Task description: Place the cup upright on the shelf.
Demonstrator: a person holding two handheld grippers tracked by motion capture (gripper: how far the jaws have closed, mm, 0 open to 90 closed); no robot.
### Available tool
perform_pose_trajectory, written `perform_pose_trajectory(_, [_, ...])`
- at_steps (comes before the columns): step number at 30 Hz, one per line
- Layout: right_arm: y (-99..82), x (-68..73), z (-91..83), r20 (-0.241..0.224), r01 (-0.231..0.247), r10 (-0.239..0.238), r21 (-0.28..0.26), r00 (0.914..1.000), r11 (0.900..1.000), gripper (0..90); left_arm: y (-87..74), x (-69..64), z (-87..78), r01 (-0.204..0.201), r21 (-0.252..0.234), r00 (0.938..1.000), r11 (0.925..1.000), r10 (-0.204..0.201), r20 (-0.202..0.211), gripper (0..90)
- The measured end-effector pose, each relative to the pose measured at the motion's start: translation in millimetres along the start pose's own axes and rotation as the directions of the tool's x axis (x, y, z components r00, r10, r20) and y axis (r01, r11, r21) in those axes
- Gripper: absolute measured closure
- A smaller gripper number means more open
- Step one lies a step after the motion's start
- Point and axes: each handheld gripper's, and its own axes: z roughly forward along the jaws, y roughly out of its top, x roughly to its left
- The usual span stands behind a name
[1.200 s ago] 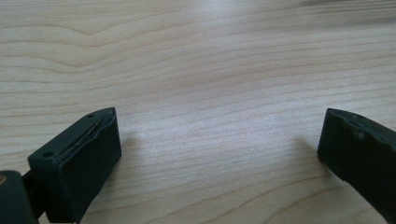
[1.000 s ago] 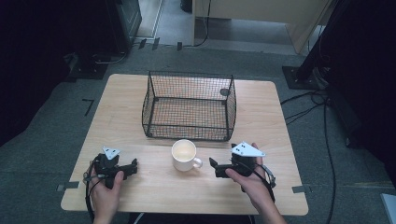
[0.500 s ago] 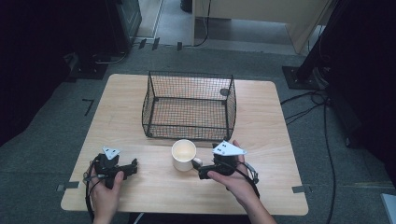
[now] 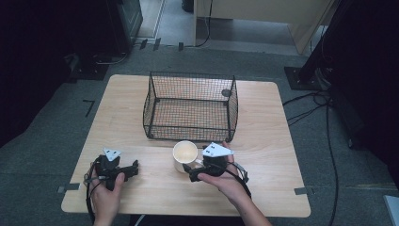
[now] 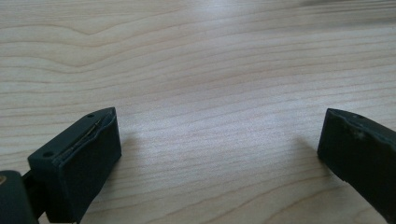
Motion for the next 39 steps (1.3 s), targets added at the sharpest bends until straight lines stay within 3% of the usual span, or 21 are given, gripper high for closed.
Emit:
perform_pose_trajectory(21, [-2.3, 11.2, 25.2, -0.008, 0.034, -0.034, 0.056, 0.9994, 0.9978, 0.0, 0.0, 0.0, 0.0, 0.000, 0.000, 1.0000, 1.0000, 0.000, 0.000, 0.0])
perform_pose_trajectory(39, [-3.7, 11.7, 38.3, 0.043, 0.032, -0.036, 0.082, 0.9984, 0.9961, 2.7, 0.0, 0.0, 0.0, 0.000, 0.000, 1.0000, 1.0000, 0.000, 0.000, 0.0])
